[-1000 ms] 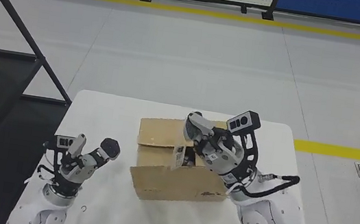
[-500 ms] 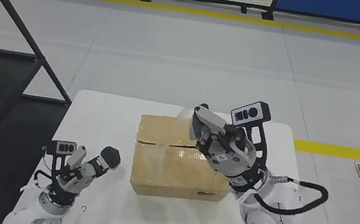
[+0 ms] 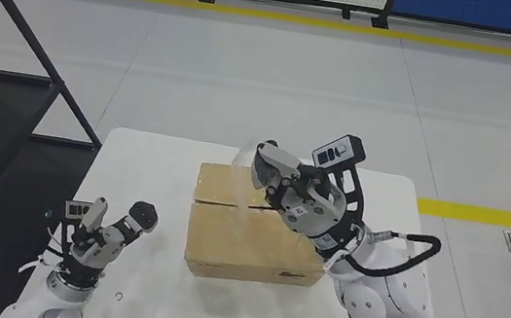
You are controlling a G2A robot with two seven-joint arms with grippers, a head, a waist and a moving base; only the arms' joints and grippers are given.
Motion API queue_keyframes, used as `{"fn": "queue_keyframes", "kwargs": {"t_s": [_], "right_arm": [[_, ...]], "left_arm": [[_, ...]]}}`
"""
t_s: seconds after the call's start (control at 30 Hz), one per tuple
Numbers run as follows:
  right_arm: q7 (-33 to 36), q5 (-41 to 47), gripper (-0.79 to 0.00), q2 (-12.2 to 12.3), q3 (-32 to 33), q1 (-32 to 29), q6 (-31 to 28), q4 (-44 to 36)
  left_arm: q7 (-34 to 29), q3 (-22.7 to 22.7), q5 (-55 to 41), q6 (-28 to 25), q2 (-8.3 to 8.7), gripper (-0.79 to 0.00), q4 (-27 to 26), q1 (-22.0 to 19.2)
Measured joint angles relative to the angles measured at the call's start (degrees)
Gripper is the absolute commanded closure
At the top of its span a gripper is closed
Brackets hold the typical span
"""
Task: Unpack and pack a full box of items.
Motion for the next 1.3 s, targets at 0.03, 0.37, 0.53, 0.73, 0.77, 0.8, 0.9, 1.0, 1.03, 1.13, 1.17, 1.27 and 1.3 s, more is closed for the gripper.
{"fn": "queue_keyframes", "kwargs": {"t_s": [0.03, 0.37, 0.53, 0.73, 0.77, 0.8, 0.9, 1.0, 1.03, 1.13, 1.17, 1.27, 1.3], "right_arm": [[0.0, 0.0, 0.000, 0.0, 0.0, 0.0, 0.0, 0.0], [-3.9, 0.5, 0.000, -1.1, -4.3, -0.1, -5.2, 2.2], [-7.8, -0.7, 0.000, -2.3, -8.0, -0.5, -12.0, 5.0], [-10.1, -1.0, 0.000, -3.5, -10.9, -1.1, -17.7, 8.5], [-10.9, -1.0, 0.000, -3.7, -11.4, -1.2, -18.6, 9.2], [-11.5, -1.1, 0.000, -3.9, -11.7, -1.2, -19.2, 9.7], [-13.5, -1.3, 0.000, -4.6, -12.6, -0.8, -21.2, 11.6], [-15.2, -1.6, 0.000, -5.3, -13.8, 0.0, -22.6, 13.4], [-15.6, -1.7, 0.000, -5.5, -14.1, 0.3, -22.5, 13.9], [-15.8, -1.8, 0.000, -5.6, -14.3, 0.5, -22.3, 14.3], [-15.8, -1.8, 0.000, -5.5, -14.2, 0.5, -22.3, 14.2], [-15.7, -1.8, 0.000, -5.5, -14.2, 0.5, -22.3, 14.2], [-15.7, -1.8, 0.000, -5.5, -14.2, 0.5, -22.3, 14.2]], "left_arm": [[0.0, 0.0, 0.0, 0.0, 0.00, -0.785, 0.0, 0.0], [8.9, 0.7, 0.2, 1.0, -0.48, -0.785, 0.2, -1.7], [15.0, 1.3, 0.5, 0.7, -0.90, -0.785, 1.2, -2.6], [18.2, 2.4, 3.2, 3.5, -1.09, -0.785, 2.7, -4.6], [18.0, 2.8, 3.8, 4.5, -1.09, -0.785, 3.0, -5.0], [17.8, 3.0, 4.1, 5.3, -1.08, -0.785, 3.1, -5.4], [16.3, 3.8, 5.1, 7.9, -0.99, -0.785, 3.6, -6.9], [13.7, 4.8, 5.8, 10.6, -0.89, -0.785, 4.3, -8.6], [12.6, 5.2, 5.8, 11.4, -0.85, -0.785, 4.5, -9.1], [9.6, 6.0, 5.5, 13.9, -0.74, -0.785, 5.2, -10.5], [8.9, 6.2, 5.5, 14.5, -0.72, -0.785, 5.6, -11.0], [8.7, 6.7, 5.5, 14.7, -0.75, -0.785, 6.4, -11.9], [8.8, 6.9, 5.5, 14.5, -0.78, -0.785, 6.6, -12.1]]}}
